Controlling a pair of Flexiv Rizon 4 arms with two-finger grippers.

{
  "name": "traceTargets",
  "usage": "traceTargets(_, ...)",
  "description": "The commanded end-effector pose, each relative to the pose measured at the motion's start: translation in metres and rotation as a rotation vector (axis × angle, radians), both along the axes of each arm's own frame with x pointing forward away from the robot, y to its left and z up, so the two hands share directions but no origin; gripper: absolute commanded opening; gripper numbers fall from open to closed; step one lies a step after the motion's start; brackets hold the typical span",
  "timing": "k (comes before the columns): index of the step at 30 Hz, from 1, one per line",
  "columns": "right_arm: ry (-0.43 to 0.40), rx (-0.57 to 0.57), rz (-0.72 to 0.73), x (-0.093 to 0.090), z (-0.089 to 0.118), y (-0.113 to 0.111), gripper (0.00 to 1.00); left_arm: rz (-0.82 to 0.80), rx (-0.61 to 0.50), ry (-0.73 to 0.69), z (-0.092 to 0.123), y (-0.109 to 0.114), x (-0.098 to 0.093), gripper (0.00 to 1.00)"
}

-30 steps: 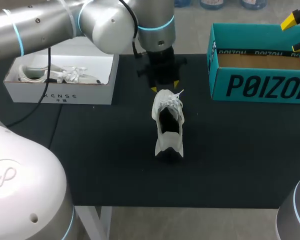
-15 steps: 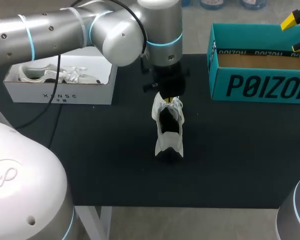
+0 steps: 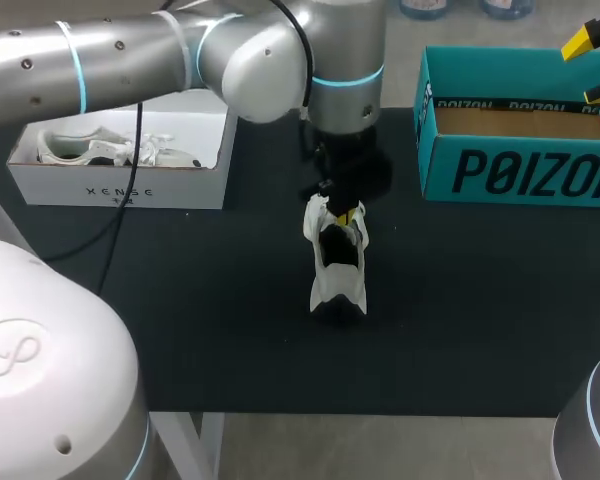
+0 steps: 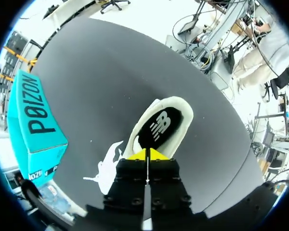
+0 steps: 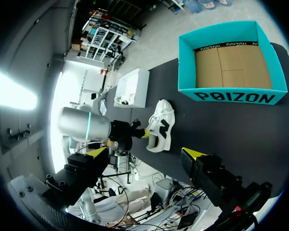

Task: Take the shoe out of the shoebox, open the shoe tongue, remove and reinsert the insole, then place the shoe into the shoebox

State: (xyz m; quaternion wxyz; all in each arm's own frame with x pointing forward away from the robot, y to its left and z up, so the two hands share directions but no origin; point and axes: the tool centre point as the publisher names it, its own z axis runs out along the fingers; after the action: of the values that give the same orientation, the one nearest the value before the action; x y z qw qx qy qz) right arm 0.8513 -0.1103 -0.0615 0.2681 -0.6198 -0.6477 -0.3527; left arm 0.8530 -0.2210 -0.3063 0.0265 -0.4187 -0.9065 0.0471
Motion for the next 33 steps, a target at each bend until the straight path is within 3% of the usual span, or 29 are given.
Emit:
traceTargets(1,0.003,-0.003,0.001,0.0015,0.0000,0.0001,1.00,0.069,0.045,-0.014,0.0290,0.0142,-0.0025,0.00)
traceTargets(4,0.003,-0.003,0.001,0.0015,0.0000,0.0001,1.00,0.154,0.161,-0.003,0.0364,0.0180,-0.0093,0.00)
traceTargets(33,0.003,-0.003,0.001,0.0015,0.0000,0.0001,1.00,0.175,0.152,-0.031,0.0390,0.0163,-0.0108,0.00)
